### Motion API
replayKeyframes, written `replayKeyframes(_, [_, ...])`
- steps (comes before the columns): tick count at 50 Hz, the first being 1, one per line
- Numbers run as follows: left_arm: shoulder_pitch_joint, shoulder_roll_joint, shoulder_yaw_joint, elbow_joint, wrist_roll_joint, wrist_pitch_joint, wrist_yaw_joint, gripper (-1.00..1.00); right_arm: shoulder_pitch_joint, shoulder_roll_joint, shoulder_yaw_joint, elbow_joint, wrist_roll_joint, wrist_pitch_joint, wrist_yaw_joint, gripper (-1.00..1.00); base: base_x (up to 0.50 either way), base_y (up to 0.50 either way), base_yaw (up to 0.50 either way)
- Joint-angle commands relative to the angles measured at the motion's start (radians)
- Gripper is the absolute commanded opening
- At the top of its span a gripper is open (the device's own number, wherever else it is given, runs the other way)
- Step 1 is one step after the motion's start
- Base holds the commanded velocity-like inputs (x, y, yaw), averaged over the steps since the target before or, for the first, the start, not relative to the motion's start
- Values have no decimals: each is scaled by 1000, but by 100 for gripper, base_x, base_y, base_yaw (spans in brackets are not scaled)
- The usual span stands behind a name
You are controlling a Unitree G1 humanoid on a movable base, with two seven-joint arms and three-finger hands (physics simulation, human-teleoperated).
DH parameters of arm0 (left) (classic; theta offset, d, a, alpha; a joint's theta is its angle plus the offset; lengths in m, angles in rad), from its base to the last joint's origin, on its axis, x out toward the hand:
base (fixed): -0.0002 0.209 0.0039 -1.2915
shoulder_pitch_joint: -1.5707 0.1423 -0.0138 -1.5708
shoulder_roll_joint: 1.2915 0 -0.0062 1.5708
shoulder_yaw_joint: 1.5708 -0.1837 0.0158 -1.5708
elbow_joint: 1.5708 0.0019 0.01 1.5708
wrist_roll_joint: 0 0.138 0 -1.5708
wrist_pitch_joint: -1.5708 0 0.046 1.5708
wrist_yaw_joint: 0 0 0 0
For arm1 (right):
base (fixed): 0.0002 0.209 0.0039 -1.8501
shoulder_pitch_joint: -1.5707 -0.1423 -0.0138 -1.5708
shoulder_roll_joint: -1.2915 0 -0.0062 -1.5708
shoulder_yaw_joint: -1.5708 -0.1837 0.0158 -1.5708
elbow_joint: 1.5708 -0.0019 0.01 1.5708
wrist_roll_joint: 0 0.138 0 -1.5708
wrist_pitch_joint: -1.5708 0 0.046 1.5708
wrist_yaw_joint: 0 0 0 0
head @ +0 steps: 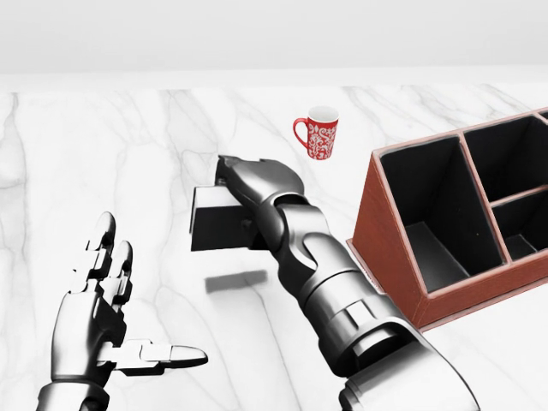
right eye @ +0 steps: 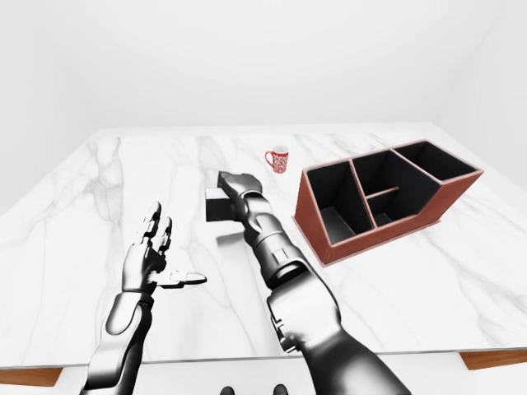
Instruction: Pick up the book and place it in the left compartment of the caddy.
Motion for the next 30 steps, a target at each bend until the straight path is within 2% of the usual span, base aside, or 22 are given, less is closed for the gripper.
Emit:
replayKeyframes(1, [-1,0,-1,6,7,-4,2,100,30,-53,-22,-370,43,0,64,-100,0,0,0])
replayKeyframes(9, [1,0,-1,5,9,-5,3,100,131,-86,-62,-741,102,0,161,-100,0,0,0])
replayKeyframes(11, [2,0,0,9,9,-10,2,100,171,-107,-87,-838,120,0,154,-100,0,0,0])
replayKeyframes(20, [1,0,-1,14,13,-15,5,100,281,-191,-109,-1104,161,0,236,-100,0,0,0])
replayKeyframes(30, [-1,0,0,24,13,-20,5,100,418,-259,-200,-1323,264,0,203,-100,0,0,0])
